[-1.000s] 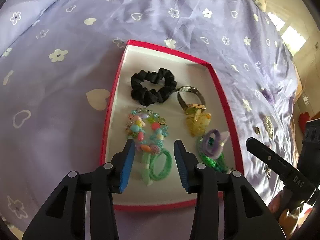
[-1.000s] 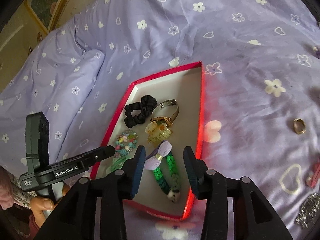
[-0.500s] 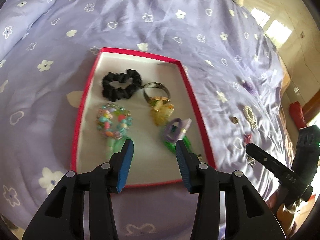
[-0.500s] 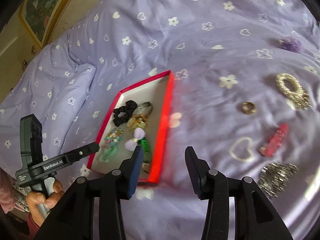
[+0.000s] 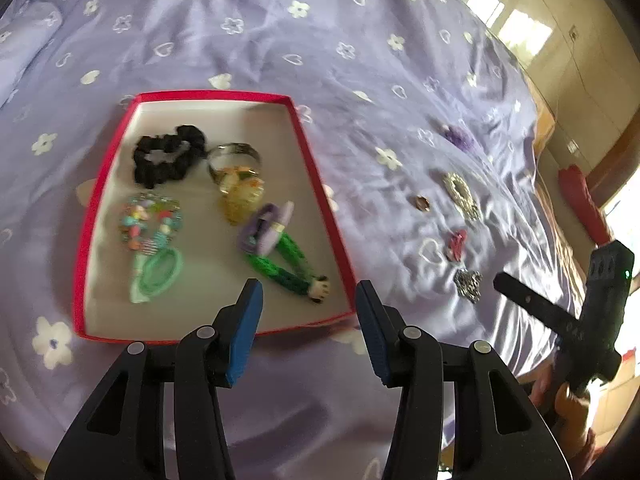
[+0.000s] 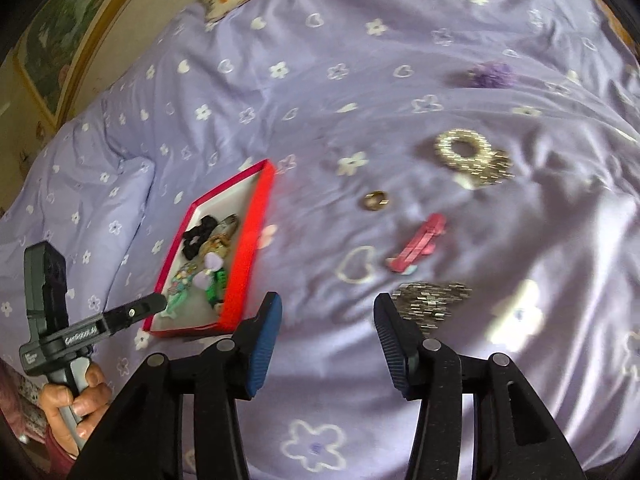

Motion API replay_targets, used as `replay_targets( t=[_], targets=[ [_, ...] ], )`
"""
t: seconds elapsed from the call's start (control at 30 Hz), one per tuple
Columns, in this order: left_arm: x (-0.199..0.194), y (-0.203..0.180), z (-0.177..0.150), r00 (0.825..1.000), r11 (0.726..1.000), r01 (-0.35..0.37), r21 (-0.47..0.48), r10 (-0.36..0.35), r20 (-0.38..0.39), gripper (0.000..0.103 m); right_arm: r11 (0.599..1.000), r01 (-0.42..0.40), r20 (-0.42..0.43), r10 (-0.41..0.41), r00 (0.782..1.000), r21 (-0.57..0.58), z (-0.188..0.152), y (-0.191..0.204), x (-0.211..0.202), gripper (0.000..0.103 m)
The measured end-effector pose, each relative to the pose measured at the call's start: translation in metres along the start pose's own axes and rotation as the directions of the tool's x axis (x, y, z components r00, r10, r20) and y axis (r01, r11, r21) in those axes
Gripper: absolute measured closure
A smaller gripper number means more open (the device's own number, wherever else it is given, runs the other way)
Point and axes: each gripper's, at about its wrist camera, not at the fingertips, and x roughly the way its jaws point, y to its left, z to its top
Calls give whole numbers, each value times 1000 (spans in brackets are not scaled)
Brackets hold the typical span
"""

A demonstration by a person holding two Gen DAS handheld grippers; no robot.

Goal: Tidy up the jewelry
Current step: 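Grasp the pink hair clip with the left tool while the right tool grasps the silver chain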

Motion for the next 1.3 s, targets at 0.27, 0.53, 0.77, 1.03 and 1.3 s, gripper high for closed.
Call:
replay_targets(
  t=[0.27,0.53,0.77,1.03,1.3],
  targets=[
    [12,-29,3,1000,998,17,52,-16,-22,56,996,87,-2,-87,996,-6,-2,-28,1,53],
    [33,-49,9,998,996,22,88,-17,-56,56,982,148,-52,-155,986,-118,-6,-26,36,41],
    [57,-68,16,996,990,34,139,-21,-92,56,942,235,-13,-245,969,-239,-13,-19,46,72],
    [94,-115,28,988,965,95,246,-60,-144,55,986,149,10,-148,989,-79,1,-53,17,91],
    [144,-171,30,977,920,139,366,-67,-203,53,994,94,90,-99,991,58,16,-85,-22,92]
  ],
)
